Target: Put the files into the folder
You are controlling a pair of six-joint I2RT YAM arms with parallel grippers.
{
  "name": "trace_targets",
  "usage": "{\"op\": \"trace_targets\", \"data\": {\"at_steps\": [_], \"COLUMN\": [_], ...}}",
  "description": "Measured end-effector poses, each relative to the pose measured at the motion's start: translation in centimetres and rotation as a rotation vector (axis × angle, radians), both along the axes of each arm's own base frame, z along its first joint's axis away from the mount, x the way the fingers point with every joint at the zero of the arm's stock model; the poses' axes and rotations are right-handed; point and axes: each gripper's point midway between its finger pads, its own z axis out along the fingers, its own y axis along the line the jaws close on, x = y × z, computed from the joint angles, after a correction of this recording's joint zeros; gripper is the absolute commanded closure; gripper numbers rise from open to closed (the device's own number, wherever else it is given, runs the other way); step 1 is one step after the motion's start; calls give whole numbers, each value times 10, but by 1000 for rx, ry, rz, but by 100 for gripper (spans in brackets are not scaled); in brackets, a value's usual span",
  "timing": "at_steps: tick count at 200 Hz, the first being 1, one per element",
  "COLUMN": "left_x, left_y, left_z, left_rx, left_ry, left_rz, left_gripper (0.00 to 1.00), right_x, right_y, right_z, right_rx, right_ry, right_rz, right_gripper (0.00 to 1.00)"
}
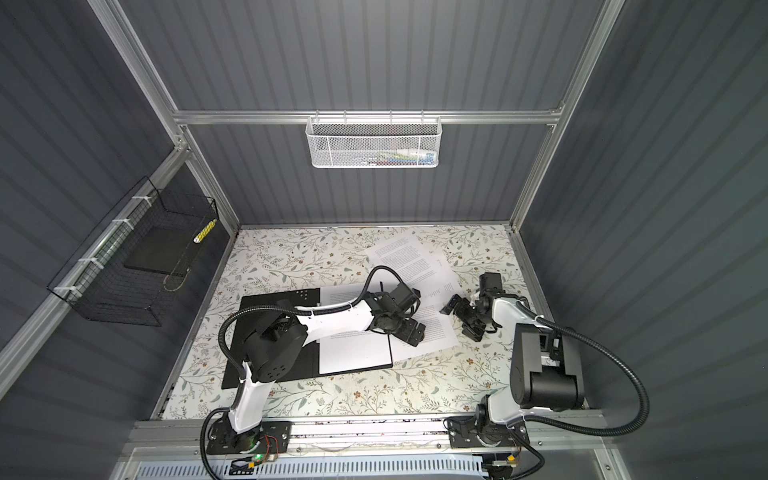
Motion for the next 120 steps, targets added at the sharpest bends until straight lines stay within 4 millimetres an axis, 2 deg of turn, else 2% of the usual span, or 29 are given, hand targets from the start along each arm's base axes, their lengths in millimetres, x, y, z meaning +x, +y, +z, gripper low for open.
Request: {"op": "trace_targets", "data": {"at_steps": [43,120], "left_x": [0,0], "left_y": [0,0], "left_z": [0,-1], "left_rx": [1,2], "left_ry": [-2,-5], "left_rz": [-7,-14], "left_gripper": [3,3], "right_x": [3,22], "right_y": [20,50], "right_z": [0,5], "right_rx": [30,174], "right_ry": [-10,-55], "right_rz": [36,79], "right_gripper": [1,1]}}
